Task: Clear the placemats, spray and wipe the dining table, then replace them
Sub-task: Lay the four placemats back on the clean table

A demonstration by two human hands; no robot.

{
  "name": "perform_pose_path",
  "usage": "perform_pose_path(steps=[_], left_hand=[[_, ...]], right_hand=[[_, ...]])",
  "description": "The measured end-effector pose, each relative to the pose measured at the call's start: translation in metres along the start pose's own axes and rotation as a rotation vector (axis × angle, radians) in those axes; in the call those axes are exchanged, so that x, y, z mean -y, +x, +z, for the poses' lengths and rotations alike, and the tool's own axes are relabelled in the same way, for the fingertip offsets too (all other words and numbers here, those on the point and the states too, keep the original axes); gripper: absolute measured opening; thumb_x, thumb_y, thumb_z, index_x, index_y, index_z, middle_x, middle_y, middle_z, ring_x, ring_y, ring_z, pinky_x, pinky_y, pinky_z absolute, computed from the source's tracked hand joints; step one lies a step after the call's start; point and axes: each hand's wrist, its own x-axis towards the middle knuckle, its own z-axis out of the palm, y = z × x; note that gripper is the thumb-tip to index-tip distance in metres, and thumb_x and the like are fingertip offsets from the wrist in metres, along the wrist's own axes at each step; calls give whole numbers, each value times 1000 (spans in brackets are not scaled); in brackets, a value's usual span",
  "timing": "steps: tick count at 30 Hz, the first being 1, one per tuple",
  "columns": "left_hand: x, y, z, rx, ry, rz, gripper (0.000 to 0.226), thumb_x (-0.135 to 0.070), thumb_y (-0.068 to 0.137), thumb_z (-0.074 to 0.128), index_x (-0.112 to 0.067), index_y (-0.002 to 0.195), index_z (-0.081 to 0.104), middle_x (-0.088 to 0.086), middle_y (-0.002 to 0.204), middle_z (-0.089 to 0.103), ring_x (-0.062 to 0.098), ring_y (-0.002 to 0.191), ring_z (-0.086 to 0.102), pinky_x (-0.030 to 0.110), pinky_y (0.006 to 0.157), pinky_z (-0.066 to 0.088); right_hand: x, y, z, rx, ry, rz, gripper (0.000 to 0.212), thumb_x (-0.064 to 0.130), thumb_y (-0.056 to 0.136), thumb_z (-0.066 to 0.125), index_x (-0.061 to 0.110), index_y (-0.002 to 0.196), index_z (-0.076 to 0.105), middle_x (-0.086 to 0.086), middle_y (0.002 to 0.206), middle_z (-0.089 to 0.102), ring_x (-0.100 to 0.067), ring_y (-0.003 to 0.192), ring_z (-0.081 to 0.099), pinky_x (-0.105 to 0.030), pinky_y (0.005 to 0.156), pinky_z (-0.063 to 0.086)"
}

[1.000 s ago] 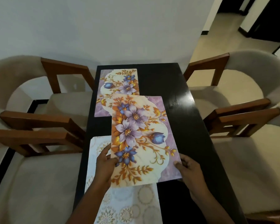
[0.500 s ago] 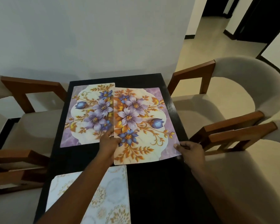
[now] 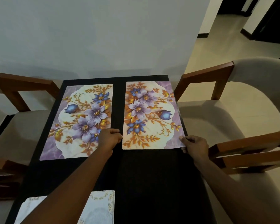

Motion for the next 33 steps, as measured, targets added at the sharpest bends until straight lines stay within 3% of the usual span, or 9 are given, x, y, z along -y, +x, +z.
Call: perform_pose_path(steps=[3, 8, 10, 14, 16, 20, 23, 29, 33], left_hand=[[6, -3, 0, 15, 119, 27, 12, -4, 86, 81, -13, 92, 78, 9, 94, 78, 21, 85, 78, 44, 83, 66], [7, -9, 9, 28, 234, 85, 11, -25, 88, 83, -18, 88, 75, 3, 88, 76, 19, 82, 76, 46, 85, 65], [9, -10, 9, 16, 247, 96, 13, -26, 88, 84, -19, 92, 74, 2, 93, 74, 18, 85, 75, 46, 86, 65], [17, -10, 1, 9, 242, 131, 41, -28, 87, 84, -13, 123, 71, 3, 111, 73, 18, 96, 73, 44, 90, 63], [17, -11, -2, 39, 173, 93, 32, -26, 92, 80, -12, 119, 73, 5, 110, 75, 18, 92, 75, 39, 84, 64], [13, -13, 0, 88, 17, -3, 3, -9, 95, 74, -9, 99, 74, 11, 99, 79, 20, 84, 79, 39, 77, 66], [15, -9, 5, 44, -72, -31, 7, -3, 91, 77, -7, 95, 72, 13, 96, 79, 24, 84, 80, 42, 79, 67], [24, -2, 10, -34, -33, -23, 7, -10, 88, 83, -11, 90, 76, 6, 89, 80, 18, 78, 80, 41, 79, 67], [25, 2, 13, -61, -10, -26, 8, -13, 88, 83, -12, 89, 74, 5, 88, 80, 18, 77, 80, 43, 79, 67]], right_hand=[[1, 4, -1, 30, -16, -5, 15, 33, 94, 77, 18, 89, 77, -6, 70, 75, -26, 67, 75, -39, 71, 65], [-3, 12, -10, 147, 19, 29, 18, 28, 96, 75, 11, 101, 78, -13, 77, 75, -22, 64, 69, -28, 59, 56], [-3, 14, -14, 193, 73, 72, 19, 26, 96, 75, 10, 106, 78, -13, 76, 73, -22, 64, 66, -28, 58, 55], [-1, 13, -26, 326, 271, 242, 19, 20, 95, 77, 8, 109, 78, -8, 74, 69, -15, 59, 60, -25, 55, 55], [-3, 13, -28, 360, 299, 258, 21, 19, 94, 78, 6, 111, 78, -7, 73, 68, -13, 57, 59, -23, 53, 55], [-1, 13, -21, 257, 255, 205, 22, 21, 91, 81, 7, 107, 79, -12, 74, 70, -16, 57, 59, -27, 56, 55], [0, 15, -15, 186, 187, 158, 20, 21, 91, 82, 6, 103, 79, -13, 72, 71, -16, 56, 61, -29, 58, 55], [1, 9, -9, 64, -15, 54, 25, 29, 90, 82, 5, 85, 75, -14, 71, 74, -22, 59, 68, -30, 57, 54], [0, 8, -4, 33, -70, 29, 27, 31, 91, 80, 7, 84, 74, -10, 67, 74, -27, 65, 73, -36, 66, 61]])
